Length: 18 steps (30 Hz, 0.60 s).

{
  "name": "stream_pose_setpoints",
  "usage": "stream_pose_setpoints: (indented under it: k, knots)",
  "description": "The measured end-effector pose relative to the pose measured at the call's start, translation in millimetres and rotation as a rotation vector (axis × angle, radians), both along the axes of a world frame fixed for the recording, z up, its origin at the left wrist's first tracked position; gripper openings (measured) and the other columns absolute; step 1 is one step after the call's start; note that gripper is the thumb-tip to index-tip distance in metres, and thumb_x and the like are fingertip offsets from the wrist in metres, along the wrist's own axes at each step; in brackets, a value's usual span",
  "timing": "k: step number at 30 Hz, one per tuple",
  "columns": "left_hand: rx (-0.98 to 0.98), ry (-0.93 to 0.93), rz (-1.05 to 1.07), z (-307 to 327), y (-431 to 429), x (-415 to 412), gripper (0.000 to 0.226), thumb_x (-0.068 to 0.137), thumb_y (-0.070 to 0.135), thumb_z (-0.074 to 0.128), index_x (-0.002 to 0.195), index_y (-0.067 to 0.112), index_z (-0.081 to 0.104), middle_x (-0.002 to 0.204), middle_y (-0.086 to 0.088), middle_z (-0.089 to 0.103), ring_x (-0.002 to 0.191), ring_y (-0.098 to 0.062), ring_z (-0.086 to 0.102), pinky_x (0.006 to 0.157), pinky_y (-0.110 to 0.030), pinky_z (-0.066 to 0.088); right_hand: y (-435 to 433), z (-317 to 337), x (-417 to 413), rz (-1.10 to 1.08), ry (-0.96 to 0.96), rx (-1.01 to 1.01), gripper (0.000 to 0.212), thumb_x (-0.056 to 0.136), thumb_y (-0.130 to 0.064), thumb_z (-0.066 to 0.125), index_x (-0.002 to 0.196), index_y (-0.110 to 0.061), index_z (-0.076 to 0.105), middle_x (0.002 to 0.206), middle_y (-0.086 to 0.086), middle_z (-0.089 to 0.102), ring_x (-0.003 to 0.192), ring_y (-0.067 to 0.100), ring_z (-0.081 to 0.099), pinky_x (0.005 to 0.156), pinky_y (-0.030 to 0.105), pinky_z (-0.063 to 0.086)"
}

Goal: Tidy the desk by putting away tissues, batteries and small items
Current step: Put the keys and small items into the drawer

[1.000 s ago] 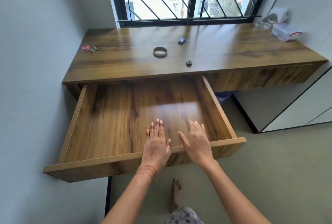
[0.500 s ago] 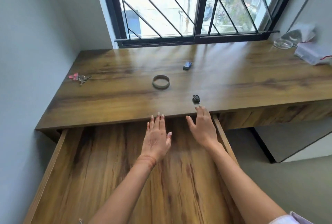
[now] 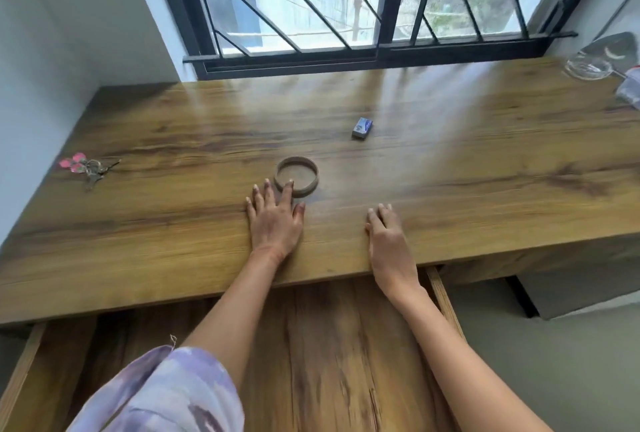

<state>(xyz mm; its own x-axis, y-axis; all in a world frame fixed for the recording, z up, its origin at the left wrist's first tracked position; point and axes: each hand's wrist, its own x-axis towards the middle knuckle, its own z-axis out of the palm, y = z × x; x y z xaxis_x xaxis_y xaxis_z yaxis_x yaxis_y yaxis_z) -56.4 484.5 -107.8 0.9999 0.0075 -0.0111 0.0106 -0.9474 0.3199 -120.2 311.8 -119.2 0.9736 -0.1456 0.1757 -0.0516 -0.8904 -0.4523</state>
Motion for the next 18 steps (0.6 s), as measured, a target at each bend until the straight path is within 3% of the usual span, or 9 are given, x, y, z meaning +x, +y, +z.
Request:
stream_pose_setpoints:
  k: [5, 13, 18]
  knots:
    - [-0.112, -0.133, -0.008, -3.2, 2.7, -15.4, 0.040, 0.097, 0.033, 0.036, 0.131, 0.013, 0.043, 0.152, -0.016, 0.026, 0.143, -0.032, 0.013, 0.116, -0.045, 0.002, 6.1, -3.1, -6.5, -0.030, -0.058, -0.042, 0.044, 0.086, 0.011, 0.051, 0.130, 0.008, 0.043, 0.137, 0.025, 0.044, 0.133, 0.031, 0.036, 0.109, 0.028, 0.013]
    - [-0.422, -0.186, -0.039, -5.6, 15.1, -118.7, 0.017, 0.091, 0.019, 0.054, 0.105, 0.011, 0.059, 0.141, -0.016, 0.045, 0.141, -0.028, 0.024, 0.119, -0.043, 0.007, 25.6, 10.0, -78.2, 0.015, -0.161, 0.127, 0.027, 0.088, 0.002, 0.055, 0.115, 0.006, 0.060, 0.121, 0.021, 0.060, 0.119, 0.029, 0.054, 0.105, 0.028, 0.032]
    - [-0.262, -0.243, -0.065, -21.8, 24.3, -225.5, 0.020, 0.077, 0.010, 0.071, 0.096, 0.008, 0.067, 0.123, -0.021, 0.060, 0.127, -0.048, 0.039, 0.106, -0.060, 0.009, 37.4, 4.0, -162.6, -0.089, -0.141, 0.317, 0.022, 0.083, 0.000, 0.063, 0.105, -0.004, 0.067, 0.106, 0.009, 0.067, 0.100, 0.013, 0.060, 0.089, 0.017, 0.044]
